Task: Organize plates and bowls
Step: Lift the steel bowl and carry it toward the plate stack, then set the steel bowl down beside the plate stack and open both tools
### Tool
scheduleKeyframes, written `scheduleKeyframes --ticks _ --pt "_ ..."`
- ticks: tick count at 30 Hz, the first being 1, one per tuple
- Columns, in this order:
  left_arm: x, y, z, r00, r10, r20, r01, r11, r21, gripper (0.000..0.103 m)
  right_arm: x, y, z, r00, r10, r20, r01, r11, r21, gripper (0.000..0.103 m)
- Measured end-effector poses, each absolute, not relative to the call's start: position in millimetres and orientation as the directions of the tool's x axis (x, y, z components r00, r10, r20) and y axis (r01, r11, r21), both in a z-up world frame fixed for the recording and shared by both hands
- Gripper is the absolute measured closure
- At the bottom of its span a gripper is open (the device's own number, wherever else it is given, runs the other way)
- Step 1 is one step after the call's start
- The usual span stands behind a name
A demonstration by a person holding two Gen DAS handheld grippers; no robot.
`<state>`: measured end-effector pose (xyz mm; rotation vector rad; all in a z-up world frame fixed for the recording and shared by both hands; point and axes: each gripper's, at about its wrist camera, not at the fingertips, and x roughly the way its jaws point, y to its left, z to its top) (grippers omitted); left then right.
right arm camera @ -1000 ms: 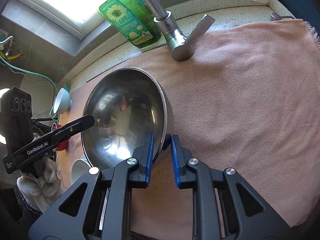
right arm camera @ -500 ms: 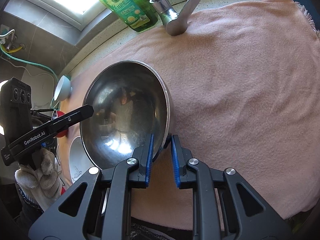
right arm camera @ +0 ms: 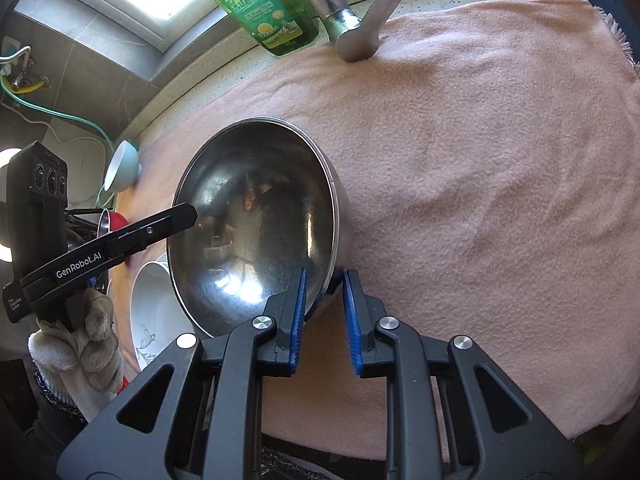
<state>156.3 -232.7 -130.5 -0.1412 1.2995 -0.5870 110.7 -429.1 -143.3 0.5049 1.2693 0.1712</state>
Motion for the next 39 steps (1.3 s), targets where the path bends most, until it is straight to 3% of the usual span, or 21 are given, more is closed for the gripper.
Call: scheduleKeyframes --ticks 7,12,17,21,24,39 --pt "156 -229 -124 0.165 -0.483 -0.860 0.336 0.847 -0.411 0.083 107 -433 -128 0.343 0.357 -0.869 0.151 0.892 0.426 0.078" --pt "155 -220 -115 0.196 -0.484 -0.853 0.336 0.850 -0.405 0.083 105 -437 -117 0.379 0.328 -0.865 0.167 0.896 0.412 0.061" --pt "153 -206 -105 0.228 -0.482 -0.846 0.334 0.855 -0.397 0.080 103 -433 -102 0.414 0.312 -0.855 0.156 0.901 0.404 0.054" --pt "149 -191 -97 0.254 -0.483 -0.838 0.330 0.858 -0.394 0.080 104 -422 -87 0.446 0.302 -0.843 0.133 0.909 0.396 0.038" --pt "145 -179 -92 0.273 -0.484 -0.831 0.324 0.860 -0.394 0.073 105 -411 -75 0.462 0.309 -0.831 0.110 0.910 0.399 0.038" --pt "125 -83 -74 0.371 -0.461 -0.806 0.225 0.887 -0.403 0.073 117 -317 -27 0.477 0.419 -0.772 -0.052 0.891 0.452 0.034"
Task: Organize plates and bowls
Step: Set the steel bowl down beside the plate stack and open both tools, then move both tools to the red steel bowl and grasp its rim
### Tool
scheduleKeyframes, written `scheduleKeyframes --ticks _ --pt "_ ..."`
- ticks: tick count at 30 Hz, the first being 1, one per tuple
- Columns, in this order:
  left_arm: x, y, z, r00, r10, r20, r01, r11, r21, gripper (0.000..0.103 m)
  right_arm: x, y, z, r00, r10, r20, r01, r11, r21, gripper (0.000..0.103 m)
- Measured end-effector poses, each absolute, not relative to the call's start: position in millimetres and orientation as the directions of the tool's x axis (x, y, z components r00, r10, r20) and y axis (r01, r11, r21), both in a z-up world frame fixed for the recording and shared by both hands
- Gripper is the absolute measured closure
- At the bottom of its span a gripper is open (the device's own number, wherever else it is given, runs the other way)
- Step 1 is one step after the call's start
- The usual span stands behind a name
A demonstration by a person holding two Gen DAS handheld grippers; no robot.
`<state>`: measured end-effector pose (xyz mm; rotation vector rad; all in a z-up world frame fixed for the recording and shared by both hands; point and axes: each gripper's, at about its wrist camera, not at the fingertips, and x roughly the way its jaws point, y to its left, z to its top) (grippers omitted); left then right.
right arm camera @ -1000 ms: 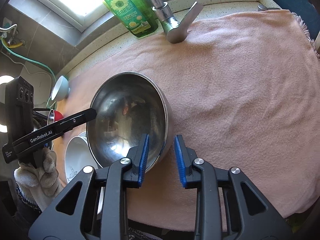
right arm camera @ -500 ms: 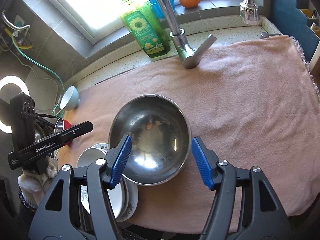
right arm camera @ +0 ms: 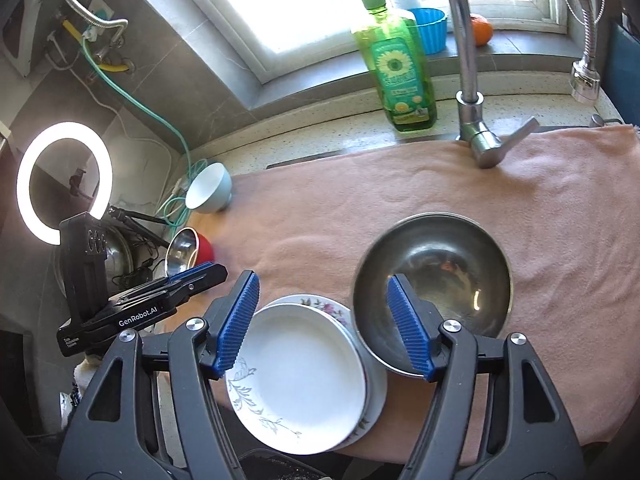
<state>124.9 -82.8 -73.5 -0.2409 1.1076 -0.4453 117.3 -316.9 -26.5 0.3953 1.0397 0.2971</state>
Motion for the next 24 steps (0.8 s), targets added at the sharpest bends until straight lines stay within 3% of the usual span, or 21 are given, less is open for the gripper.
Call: scheduleKeyframes --ticks 14,24 --pt "115 52 -81 0.487 -0.283 -0.826 0.009 0.947 -0.320 0.073 149 -201 -32 0.447 0.437 -0.780 -0.196 0.899 0.392 0.034" --pt "128 113 -106 0.492 -0.233 -0.839 -0.114 0.938 -0.327 0.073 184 -117 -63 0.376 0.469 -0.800 -0.260 0.881 0.394 0.034"
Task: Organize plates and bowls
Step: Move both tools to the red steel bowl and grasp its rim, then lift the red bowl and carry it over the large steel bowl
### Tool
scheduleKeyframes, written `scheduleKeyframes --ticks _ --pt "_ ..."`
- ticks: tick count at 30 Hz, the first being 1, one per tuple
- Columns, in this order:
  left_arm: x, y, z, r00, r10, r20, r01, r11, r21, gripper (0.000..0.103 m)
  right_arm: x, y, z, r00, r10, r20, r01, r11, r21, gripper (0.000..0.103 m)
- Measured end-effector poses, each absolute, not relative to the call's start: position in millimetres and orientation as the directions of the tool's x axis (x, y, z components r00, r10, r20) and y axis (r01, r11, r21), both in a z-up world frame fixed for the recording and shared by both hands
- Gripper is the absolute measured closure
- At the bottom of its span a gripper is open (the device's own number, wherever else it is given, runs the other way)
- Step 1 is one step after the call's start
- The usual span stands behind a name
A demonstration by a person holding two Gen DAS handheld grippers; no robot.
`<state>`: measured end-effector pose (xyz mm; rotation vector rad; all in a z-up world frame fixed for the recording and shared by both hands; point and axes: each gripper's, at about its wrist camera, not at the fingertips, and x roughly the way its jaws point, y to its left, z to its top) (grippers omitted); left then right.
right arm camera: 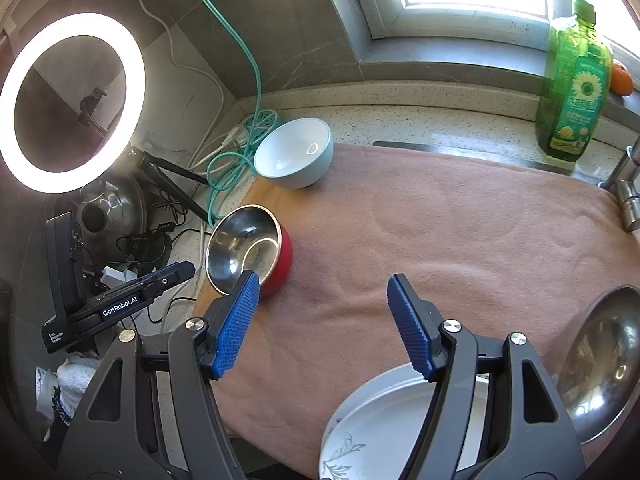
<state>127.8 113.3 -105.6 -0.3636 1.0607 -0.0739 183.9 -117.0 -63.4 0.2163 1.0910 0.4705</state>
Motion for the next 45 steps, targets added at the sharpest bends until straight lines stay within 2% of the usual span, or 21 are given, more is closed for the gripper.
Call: scheduleKeyframes --ticks 9,10,12,17,23,26,29,33,45 --pt "148 125 -127 0.454 -0.287 -0.843 -0.142 0.911 -0.387 0.073 222 -67 -111 0.241 0.515 -0.823 -0.225 0.854 0.468 0.035" --pt "150 125 -127 0.452 -0.289 -0.844 -0.141 0.911 -0.387 0.073 224 -64 -115 0.234 0.510 -0.828 -0.224 0.857 0.465 0.038" --pt "153 125 -128 0.448 -0.292 -0.845 -0.139 0.911 -0.389 0.073 231 -56 -124 0.213 0.504 -0.837 -0.218 0.860 0.462 0.049" --pt "159 127 -133 0.440 -0.299 -0.847 -0.145 0.907 -0.396 0.073 245 -50 -142 0.180 0.499 -0.848 -0.182 0.864 0.470 0.053" --pt "163 126 -142 0.424 -0.304 -0.853 -0.150 0.905 -0.397 0.073 250 -43 -154 0.153 0.502 -0.851 -0.181 0.861 0.475 0.069" --pt "164 127 -145 0.420 -0.315 -0.851 -0.156 0.899 -0.410 0.080 250 -42 -157 0.148 0.511 -0.847 -0.174 0.856 0.486 0.077" --pt "165 126 -146 0.416 -0.316 -0.853 -0.154 0.900 -0.408 0.085 250 -40 -156 0.155 0.506 -0.849 -0.177 0.859 0.480 0.080" --pt "165 122 -145 0.415 -0.317 -0.853 -0.145 0.902 -0.406 0.086 251 -37 -155 0.143 0.520 -0.842 -0.183 0.850 0.494 0.091" --pt "155 113 -128 0.445 -0.308 -0.841 -0.122 0.909 -0.398 0.086 236 -40 -137 0.167 0.516 -0.840 -0.202 0.852 0.483 0.092"
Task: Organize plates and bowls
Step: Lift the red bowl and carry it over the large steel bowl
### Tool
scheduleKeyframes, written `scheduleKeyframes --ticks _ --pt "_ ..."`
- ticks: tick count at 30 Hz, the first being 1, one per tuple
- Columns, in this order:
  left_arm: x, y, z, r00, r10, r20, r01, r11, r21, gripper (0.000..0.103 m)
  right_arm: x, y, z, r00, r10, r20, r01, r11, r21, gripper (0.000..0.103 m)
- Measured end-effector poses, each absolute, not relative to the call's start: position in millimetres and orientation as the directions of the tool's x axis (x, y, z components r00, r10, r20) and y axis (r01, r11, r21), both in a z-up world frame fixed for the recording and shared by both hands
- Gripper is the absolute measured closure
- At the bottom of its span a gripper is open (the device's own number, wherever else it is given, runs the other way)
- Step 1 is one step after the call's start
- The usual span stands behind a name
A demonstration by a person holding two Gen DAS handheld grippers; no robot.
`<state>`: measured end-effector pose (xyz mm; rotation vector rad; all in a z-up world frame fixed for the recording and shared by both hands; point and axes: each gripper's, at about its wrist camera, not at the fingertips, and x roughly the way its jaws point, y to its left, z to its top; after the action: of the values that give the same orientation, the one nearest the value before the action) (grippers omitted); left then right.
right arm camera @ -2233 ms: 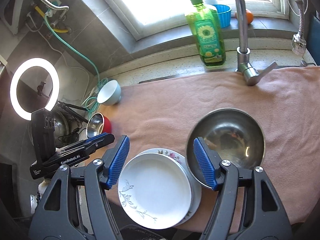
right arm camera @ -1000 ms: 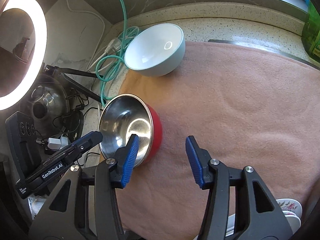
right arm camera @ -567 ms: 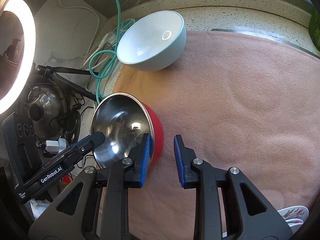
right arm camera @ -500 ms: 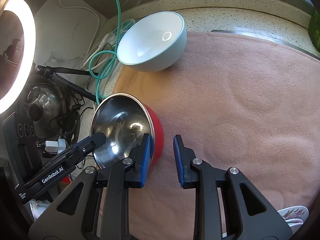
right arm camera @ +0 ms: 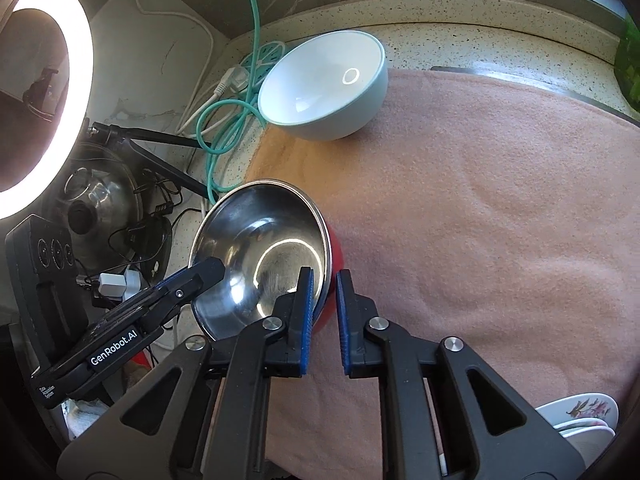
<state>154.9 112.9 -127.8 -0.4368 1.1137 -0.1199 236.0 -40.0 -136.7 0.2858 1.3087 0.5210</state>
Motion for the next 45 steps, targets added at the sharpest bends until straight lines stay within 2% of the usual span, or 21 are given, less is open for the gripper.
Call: scheduleKeyframes --ticks 13,23,45 --pt "135 76 -86 0.498 -0.339 -0.798 -0.036 0.912 -0.409 0.086 203 -79 -92 0.244 0.526 -0.815 -0.226 0.848 0.479 0.091" --pt "122 21 -55 0.513 -0.400 -0.759 0.079 0.903 -0.422 0.086 172 -144 -58 0.318 0.539 -0.780 -0.197 0.843 0.501 0.092" --pt "118 -139 -48 0.407 -0.519 -0.752 0.294 0.853 -0.430 0.086 126 -320 -34 0.439 0.452 -0.777 -0.044 0.874 0.484 0.091"
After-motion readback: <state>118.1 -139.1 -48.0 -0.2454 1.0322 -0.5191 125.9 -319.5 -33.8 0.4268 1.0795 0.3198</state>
